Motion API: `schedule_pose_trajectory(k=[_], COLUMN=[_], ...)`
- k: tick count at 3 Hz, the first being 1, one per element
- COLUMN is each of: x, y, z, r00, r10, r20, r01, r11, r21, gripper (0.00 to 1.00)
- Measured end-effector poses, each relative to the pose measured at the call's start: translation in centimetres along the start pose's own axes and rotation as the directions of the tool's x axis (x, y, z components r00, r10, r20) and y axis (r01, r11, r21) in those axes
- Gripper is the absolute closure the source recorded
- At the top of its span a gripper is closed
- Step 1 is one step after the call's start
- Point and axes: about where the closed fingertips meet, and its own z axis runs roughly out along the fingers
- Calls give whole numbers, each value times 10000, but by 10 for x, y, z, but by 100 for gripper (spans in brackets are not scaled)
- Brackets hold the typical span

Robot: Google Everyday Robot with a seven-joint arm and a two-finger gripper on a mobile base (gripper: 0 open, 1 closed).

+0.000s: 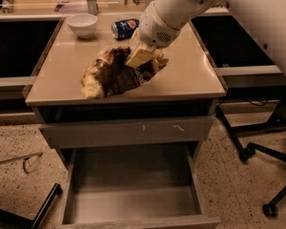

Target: Place brown chip bag into middle drawer

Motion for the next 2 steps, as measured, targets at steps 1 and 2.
schedule_pose_trajectory(k=[1, 2], x=[-22, -26], y=[50, 88], z=[-18, -13], r00=[9995, 9995], r10=[37, 216], r20=[-304, -222], r01=[-35, -215], r11=[10000, 9998], r21=[69, 33], gripper=[100, 100])
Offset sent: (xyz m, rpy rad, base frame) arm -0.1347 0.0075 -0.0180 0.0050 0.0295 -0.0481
